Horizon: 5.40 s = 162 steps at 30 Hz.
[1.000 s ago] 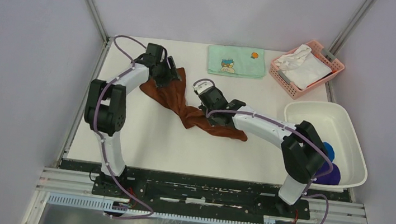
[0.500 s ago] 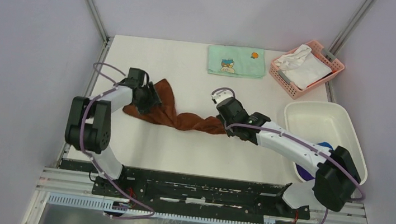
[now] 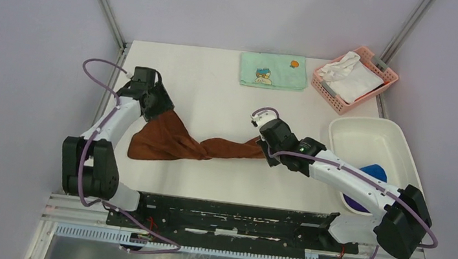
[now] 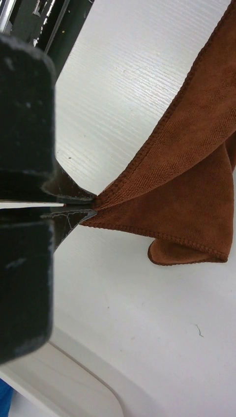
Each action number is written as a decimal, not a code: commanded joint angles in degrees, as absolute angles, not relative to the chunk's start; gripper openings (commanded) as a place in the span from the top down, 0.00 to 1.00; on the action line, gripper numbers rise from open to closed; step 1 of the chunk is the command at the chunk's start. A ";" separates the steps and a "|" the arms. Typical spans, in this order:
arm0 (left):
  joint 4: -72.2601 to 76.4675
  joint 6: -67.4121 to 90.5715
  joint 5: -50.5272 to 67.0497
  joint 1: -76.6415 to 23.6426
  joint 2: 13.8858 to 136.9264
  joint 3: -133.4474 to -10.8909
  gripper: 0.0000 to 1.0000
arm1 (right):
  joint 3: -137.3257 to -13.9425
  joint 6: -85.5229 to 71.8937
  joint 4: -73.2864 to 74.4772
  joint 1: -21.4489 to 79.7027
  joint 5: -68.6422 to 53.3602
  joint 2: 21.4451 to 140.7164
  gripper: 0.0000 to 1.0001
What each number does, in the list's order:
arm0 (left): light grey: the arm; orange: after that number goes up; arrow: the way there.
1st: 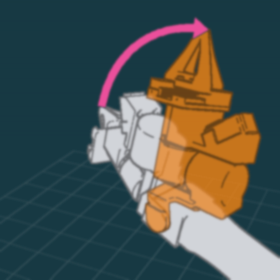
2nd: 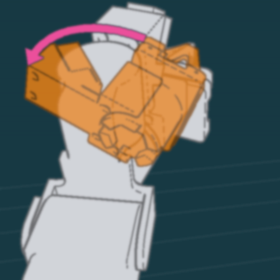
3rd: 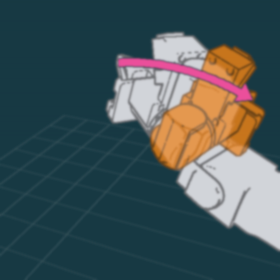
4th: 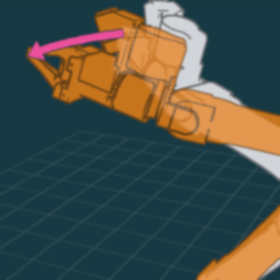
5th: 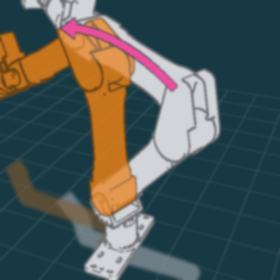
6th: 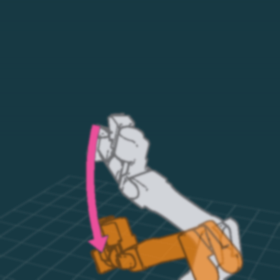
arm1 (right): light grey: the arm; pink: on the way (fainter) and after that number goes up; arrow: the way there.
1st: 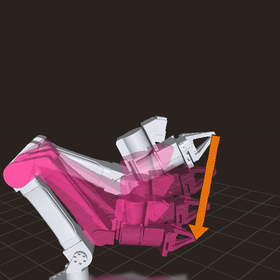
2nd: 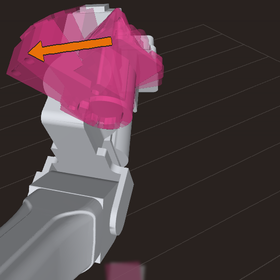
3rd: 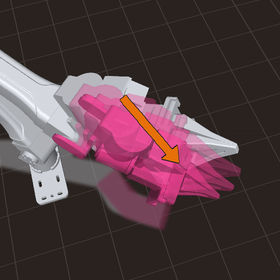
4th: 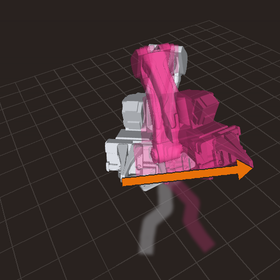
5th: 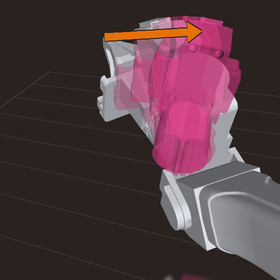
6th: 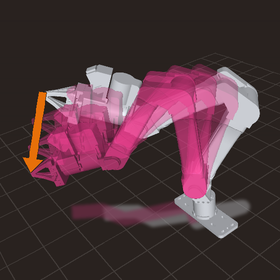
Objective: Roll the towels
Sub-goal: Flatten out the towel at the center of the board, then fold the towel at the center of the board.
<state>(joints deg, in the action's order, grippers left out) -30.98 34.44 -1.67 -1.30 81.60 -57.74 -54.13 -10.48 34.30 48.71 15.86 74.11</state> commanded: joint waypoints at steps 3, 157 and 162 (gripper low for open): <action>-31.53 30.59 -8.69 -1.58 93.73 -69.44 0.37 | -54.47 -10.52 32.19 48.78 14.78 74.53 0.99; -27.29 35.13 -4.46 6.23 81.73 -48.82 0.97 | -60.80 -18.47 51.62 25.88 17.91 87.09 1.00; -29.68 34.50 -4.63 6.75 82.03 -53.94 0.97 | -65.26 -17.00 52.83 25.92 22.60 87.60 1.00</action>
